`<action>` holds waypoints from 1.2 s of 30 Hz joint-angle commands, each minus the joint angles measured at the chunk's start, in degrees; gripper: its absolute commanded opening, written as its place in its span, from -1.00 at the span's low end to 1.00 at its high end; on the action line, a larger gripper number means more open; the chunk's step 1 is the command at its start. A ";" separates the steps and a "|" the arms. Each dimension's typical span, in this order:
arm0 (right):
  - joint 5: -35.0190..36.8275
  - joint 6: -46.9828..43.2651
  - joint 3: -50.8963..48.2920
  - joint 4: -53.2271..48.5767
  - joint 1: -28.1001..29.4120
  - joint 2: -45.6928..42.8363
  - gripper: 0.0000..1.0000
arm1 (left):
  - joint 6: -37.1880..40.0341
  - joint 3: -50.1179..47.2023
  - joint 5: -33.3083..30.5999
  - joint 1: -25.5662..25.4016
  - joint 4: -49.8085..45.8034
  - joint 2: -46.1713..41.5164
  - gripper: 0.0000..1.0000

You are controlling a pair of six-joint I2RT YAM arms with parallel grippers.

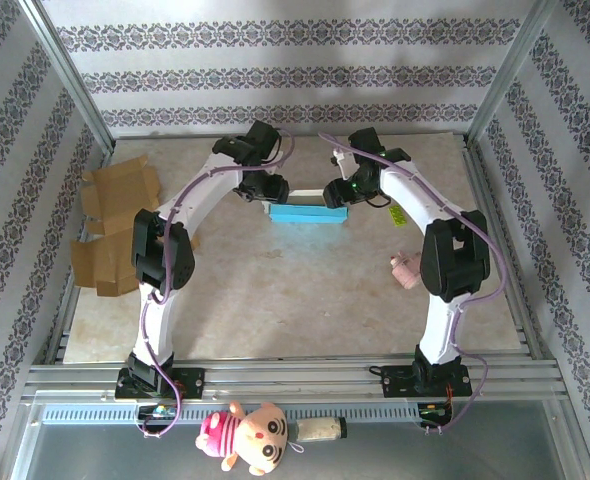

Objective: Fold the paper box

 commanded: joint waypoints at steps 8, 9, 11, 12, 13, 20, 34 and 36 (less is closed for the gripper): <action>0.32 0.23 -1.86 -0.06 0.80 -4.45 -0.05 | -1.40 -3.12 -1.25 -1.50 0.42 -5.11 0.00; 0.43 0.23 -2.09 -0.02 0.98 -4.79 -0.05 | -1.49 -3.31 -1.13 -1.70 0.52 -5.42 -0.01; 0.67 0.27 -2.92 0.05 1.33 -5.60 -0.06 | -1.89 -4.00 -1.07 -2.01 0.60 -6.01 -0.01; 0.88 0.50 -3.51 0.15 1.35 -6.24 -0.08 | -2.18 -4.68 -1.09 -2.21 0.79 -6.51 -0.02; 0.99 0.74 -4.13 0.41 1.45 -6.68 -0.10 | -2.47 -5.52 -1.09 -2.39 1.13 -6.95 -0.01; 3.82 3.00 -8.75 1.33 2.42 -9.19 -0.23 | -5.19 -13.11 -2.55 -4.22 4.39 -12.18 -0.01; 6.53 3.94 -11.46 4.10 3.93 -10.54 -0.59 | -7.56 -20.79 -4.26 -5.90 8.95 -20.47 0.25; 6.95 3.45 -11.99 4.53 4.22 -11.11 -0.64 | -6.87 -22.04 -5.53 -5.96 9.12 -22.25 0.36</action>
